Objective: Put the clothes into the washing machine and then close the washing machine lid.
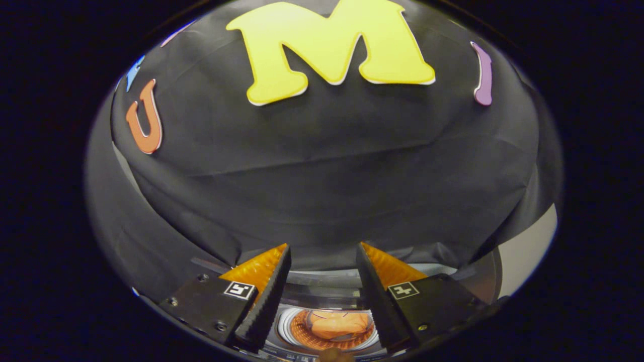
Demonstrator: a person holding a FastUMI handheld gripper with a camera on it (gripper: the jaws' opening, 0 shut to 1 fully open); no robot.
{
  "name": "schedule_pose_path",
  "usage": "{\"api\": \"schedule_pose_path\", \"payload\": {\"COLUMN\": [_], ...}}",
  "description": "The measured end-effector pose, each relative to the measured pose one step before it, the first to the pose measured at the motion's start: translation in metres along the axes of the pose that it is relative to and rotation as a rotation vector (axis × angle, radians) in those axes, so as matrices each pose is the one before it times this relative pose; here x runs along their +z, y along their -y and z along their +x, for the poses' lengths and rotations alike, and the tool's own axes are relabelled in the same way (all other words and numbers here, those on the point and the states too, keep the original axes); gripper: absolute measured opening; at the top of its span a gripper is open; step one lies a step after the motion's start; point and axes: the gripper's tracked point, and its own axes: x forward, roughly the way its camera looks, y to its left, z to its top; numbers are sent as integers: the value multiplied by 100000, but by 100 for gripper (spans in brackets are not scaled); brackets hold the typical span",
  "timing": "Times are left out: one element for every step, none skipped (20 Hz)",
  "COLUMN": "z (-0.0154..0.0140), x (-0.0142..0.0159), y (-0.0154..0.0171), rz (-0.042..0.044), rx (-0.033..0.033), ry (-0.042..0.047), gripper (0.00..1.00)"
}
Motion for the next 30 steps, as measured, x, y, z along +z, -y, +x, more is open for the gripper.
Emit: {"api": "schedule_pose_path", "payload": {"z": [293,813,-35,-36,490,158,-198,-78,87,-171,-38,-22,106,-5,-96,-1,-21,-62,-115,-20,11,61,-60,-25,-8,-195,-242,-54,-207,17], "x": [-532,459,90,132,190,113,-53,66,22,134,28,11,-51,82,-196,32,27,132,-160,52,14,51,41,-62,-52,-253,16,-55,-17,46], "y": [151,727,-35,0,-116,42,16,-245,-143,4,160,22,-13,-5,-60,15,56,18,-66,-7,-88,-11,-2,-47,26,-124,-1,-40,43,-33], "rz": [-276,-3396,-1118,-111,-1032,-1266,772,260,-535,-281,-122,-108,-360,-220,-251,-262,-290,-182,-237,-230,-335,-411,-194,-233,-154,-134,-176,-115,-3,-221], "rx": [-469,-1445,216,312,543,1587,1167,1041,609,124,4,-4,118,115,26,3,91,34,67,80,191,177,-58,-108,8,53,-43,-156,-115,76], "ry": [-1000,3596,3232,3318,2219,800,259,608,316,397,252,522,459,378,94,104,27,291,339,553,808,1051,1160,973,907,838,658,414,547,668], "gripper": [82,82,82,83,83,83,83,83,83,83,83,83,83,83,83,83,83,83,83,83,83,83,83,83,83,83,83,83,83,83]}}
